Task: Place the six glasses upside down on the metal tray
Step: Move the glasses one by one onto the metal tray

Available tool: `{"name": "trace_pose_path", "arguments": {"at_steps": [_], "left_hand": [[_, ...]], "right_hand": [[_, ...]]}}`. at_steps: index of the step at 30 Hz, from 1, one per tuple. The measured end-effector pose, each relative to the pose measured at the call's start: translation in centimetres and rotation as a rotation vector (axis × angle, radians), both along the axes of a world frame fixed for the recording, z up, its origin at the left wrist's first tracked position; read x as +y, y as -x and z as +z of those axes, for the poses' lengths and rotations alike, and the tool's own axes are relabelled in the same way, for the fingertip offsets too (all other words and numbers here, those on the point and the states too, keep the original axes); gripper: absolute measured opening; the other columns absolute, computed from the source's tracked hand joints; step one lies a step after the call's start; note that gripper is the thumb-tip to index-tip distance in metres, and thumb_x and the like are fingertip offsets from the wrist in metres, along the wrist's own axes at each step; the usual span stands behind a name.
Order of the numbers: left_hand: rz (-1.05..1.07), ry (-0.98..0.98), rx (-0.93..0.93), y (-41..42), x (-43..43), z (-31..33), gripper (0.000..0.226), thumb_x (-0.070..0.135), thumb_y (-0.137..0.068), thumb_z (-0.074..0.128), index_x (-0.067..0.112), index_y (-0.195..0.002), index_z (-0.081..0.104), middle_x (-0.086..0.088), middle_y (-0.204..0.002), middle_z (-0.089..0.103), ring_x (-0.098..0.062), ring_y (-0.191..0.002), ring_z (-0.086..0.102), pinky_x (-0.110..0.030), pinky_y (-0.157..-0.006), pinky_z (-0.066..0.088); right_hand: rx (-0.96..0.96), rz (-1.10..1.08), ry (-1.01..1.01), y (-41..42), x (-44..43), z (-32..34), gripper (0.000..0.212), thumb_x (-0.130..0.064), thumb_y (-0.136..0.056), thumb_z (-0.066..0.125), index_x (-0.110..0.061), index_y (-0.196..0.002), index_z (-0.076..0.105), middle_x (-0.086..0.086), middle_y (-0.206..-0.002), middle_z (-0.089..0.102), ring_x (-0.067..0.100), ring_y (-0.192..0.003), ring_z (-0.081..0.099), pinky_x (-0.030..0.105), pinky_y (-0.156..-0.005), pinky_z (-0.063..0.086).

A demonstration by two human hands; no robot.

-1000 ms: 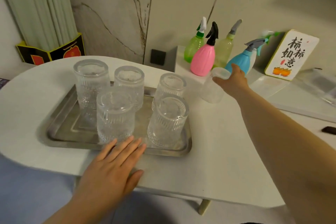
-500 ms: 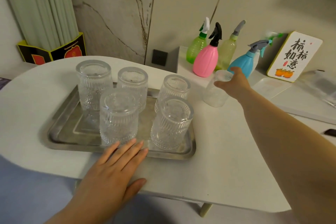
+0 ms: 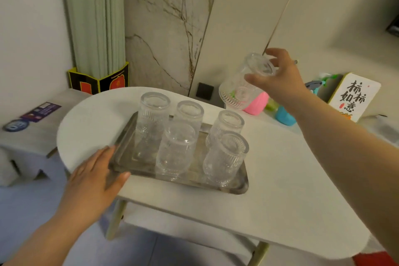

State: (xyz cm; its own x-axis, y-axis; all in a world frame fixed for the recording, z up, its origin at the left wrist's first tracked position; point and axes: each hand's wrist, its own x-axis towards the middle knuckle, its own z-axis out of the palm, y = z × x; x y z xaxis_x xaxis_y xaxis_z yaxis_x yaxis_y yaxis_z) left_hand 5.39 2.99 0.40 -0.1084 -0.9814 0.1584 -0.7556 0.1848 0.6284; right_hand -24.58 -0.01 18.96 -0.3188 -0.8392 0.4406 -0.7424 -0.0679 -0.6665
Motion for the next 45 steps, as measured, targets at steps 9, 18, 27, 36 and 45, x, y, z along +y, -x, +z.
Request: {"name": "trace_pose_path", "arguments": {"at_steps": [9, 18, 27, 36, 45], "left_hand": [[-0.103, -0.089, -0.131, -2.2, -0.7, -0.9, 0.067, 0.039, -0.088, 0.048, 0.017, -0.141, 0.013, -0.001, -0.155, 0.011, -0.014, -0.142, 0.006, -0.032, -0.114, 0.001], [-0.125, -0.084, -0.170, -2.1, -1.2, -1.1, 0.065, 0.042, -0.090, 0.043, 0.020, -0.141, 0.009, 0.003, -0.155, 0.010, -0.010, -0.142, 0.001, -0.031, -0.114, -0.004], [-0.124, -0.092, -0.153, -2.0, -1.1, -1.2, 0.068, 0.045, -0.089, 0.042, 0.021, -0.142, 0.006, 0.003, -0.155, 0.008, -0.010, -0.142, -0.001, -0.030, -0.114, -0.005], [-0.121, -0.079, -0.147, -2.1, -1.3, -1.6, 0.070, 0.045, -0.088, 0.045, 0.022, -0.142, 0.007, 0.003, -0.155, 0.011, -0.011, -0.142, 0.000, -0.030, -0.114, -0.005], [-0.113, -0.065, -0.129, -2.0, -1.4, -1.8, 0.069, 0.044, -0.087, 0.046, 0.020, -0.141, 0.010, 0.002, -0.154, 0.012, -0.011, -0.142, 0.001, -0.030, -0.114, -0.005]], "right_hand": [[-0.007, 0.398, -0.145, -11.7, -1.4, -1.3, 0.069, -0.025, -0.071, 0.071, -0.020, -0.128, 0.033, 0.003, -0.130, 0.042, 0.015, -0.117, 0.041, 0.023, -0.089, 0.037], [0.080, 0.508, -0.206, -16.3, -2.6, -3.8, 0.064, -0.022, -0.071, 0.071, -0.016, -0.125, 0.038, 0.003, -0.131, 0.044, 0.009, -0.104, 0.042, 0.021, -0.084, 0.035], [0.111, 0.546, -0.349, -16.6, -2.5, -6.0, 0.065, -0.023, -0.070, 0.071, -0.017, -0.125, 0.036, 0.005, -0.129, 0.046, 0.013, -0.104, 0.045, 0.023, -0.083, 0.037], [0.161, 0.535, -0.467, -16.2, -2.7, -9.0, 0.060, -0.024, -0.072, 0.068, -0.018, -0.121, 0.036, 0.009, -0.133, 0.040, 0.016, -0.106, 0.045, 0.025, -0.081, 0.036], [0.194, 0.542, -0.503, -15.0, -2.4, -9.0, 0.062, -0.024, -0.072, 0.068, -0.020, -0.124, 0.034, 0.007, -0.134, 0.041, 0.011, -0.108, 0.040, 0.026, -0.083, 0.035]]}}
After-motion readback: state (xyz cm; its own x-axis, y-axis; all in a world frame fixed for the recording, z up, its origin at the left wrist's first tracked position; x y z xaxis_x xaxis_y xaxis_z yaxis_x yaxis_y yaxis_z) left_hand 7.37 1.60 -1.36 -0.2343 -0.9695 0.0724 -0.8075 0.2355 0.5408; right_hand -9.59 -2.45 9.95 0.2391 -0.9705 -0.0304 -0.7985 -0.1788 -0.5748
